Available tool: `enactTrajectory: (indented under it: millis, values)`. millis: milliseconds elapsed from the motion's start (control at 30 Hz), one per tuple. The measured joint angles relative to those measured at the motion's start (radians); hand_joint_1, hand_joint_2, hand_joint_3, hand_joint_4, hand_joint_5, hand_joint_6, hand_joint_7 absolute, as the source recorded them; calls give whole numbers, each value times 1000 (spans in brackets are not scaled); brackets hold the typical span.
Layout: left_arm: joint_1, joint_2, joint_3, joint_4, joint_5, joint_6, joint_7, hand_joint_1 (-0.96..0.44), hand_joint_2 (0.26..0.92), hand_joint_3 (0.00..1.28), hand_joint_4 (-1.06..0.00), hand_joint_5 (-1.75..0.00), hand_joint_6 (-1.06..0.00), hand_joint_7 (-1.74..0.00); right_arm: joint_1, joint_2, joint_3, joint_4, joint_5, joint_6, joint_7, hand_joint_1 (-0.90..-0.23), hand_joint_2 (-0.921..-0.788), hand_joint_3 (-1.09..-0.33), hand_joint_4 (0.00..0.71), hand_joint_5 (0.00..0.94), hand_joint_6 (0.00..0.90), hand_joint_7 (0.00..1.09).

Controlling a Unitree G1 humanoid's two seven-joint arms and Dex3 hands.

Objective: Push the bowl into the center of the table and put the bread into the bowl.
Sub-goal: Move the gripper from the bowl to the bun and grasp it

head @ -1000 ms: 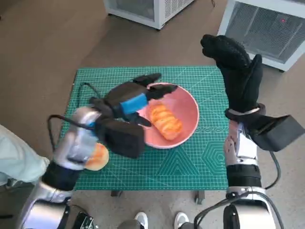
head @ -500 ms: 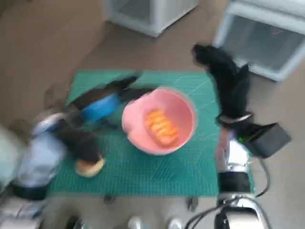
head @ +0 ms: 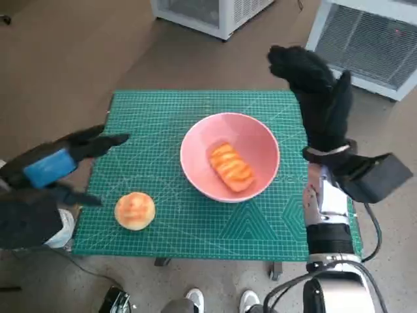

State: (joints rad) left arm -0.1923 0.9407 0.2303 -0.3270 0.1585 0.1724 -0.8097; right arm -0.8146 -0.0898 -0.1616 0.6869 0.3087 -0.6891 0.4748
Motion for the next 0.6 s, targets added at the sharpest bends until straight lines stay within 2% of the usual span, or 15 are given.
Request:
enactTrajectory:
  millis: [300, 600]
  values:
    - [109, -1, 27, -53, -1, -6, 5, -272, 735, 0, -56, -8, -254, -5, -7, 0, 3, 23, 1, -2, 12, -648, -921, -723, 211, 0, 87, 482]
    - [134, -9, 15, -85, 2, 5, 33, -243, 730, 0, -71, -6, -261, -5, -27, 0, 4, 37, 2, -2, 34, -644, -921, -732, 208, 0, 78, 492]
